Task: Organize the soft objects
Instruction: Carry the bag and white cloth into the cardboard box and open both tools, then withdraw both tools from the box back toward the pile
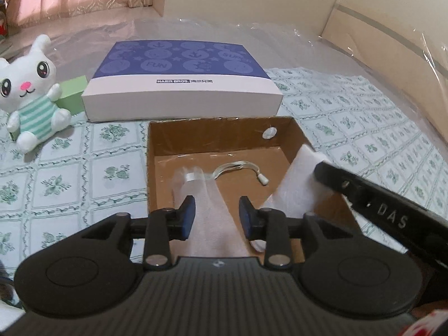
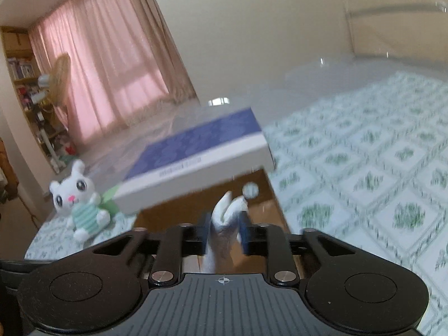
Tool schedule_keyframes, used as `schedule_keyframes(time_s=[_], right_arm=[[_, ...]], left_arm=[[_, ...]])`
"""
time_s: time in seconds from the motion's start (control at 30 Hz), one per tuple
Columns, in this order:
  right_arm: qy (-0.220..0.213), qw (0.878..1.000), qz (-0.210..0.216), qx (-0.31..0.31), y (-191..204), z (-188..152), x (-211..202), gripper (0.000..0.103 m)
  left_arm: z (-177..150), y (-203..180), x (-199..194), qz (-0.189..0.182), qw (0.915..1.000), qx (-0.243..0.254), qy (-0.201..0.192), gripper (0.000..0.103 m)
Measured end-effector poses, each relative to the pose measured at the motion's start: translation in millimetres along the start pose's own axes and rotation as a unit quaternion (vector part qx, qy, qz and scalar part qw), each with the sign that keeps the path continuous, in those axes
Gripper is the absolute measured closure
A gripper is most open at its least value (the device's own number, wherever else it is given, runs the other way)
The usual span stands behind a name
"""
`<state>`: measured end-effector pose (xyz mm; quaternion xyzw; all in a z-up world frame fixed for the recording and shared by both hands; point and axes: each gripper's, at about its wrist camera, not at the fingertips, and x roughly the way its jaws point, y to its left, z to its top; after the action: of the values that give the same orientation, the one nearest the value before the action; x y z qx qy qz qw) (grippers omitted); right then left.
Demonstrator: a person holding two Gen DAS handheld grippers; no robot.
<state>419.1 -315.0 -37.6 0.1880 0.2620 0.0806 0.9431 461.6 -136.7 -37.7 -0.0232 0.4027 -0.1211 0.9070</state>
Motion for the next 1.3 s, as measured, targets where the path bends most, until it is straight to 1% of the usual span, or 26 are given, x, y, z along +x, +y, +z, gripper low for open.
schedule_keyframes(time_s=[0.03,0.07,0.13,0.2,0.37,0.47,0.6,0.8,0.93,1.17,1.3], right_arm=[[0.009,1.0,0.002,0.001,-1.0,-0.9,0.0,0.058],[0.014,1.0,0.005,0.001,-1.6,-2.0,-1.2,0.054],[0.035,0.999,0.005,-0.008,1.0,-4.2,-3.5,0.052],[0.059,0.998,0.001,-0.022,3.7,-6.6,-5.7,0.05],[0.111,0.993,-0.01,-0.049,8.8,-14.3,-14.8,0.041],[0.135,0.989,-0.008,-0.055,8.2,-20.2,-24.6,0.039],[0.136,0.989,-0.01,-0.062,8.4,-25.4,-43.8,0.038],[0.141,0.988,-0.015,-0.054,8.7,-32.9,-70.8,0.037],[0.137,0.99,-0.011,-0.045,9.0,-38.7,-92.4,0.037],[0.121,0.992,-0.002,-0.033,15.1,-47.5,-130.2,0.037],[0.109,0.994,0.006,-0.027,20.3,-50.3,-152.2,0.037]], left_arm=[[-0.9,0.7,-1.3,0.001,1.0,0.0,0.001,0.07],[-2.0,1.7,-2.9,0.0,1.0,0.001,0.003,0.07],[-4.3,2.5,-6.7,-0.001,1.0,0.003,0.007,0.067],[-7.9,1.6,-12.3,-0.001,1.0,0.007,0.006,0.059],[-18.9,-1.4,-29.0,-0.001,0.9999,0.01,0.003,0.054],[-27.7,-2.0,-40.2,-0.004,1.0,0.009,0.002,0.051],[-40.4,-4.1,-55.5,-0.005,0.9999,0.011,0.005,0.05],[-59.4,-7.7,-77.6,-0.003,0.9999,0.01,0.013,0.05],[-71.5,-7.7,-95.2,-0.005,0.9999,0.005,0.012,0.047],[-91.9,-10.1,-132.9,-0.01,0.9999,-0.001,0.001,0.046],[-103.8,-11.6,-154.2,-0.011,0.9999,-0.004,-0.004,0.043]])
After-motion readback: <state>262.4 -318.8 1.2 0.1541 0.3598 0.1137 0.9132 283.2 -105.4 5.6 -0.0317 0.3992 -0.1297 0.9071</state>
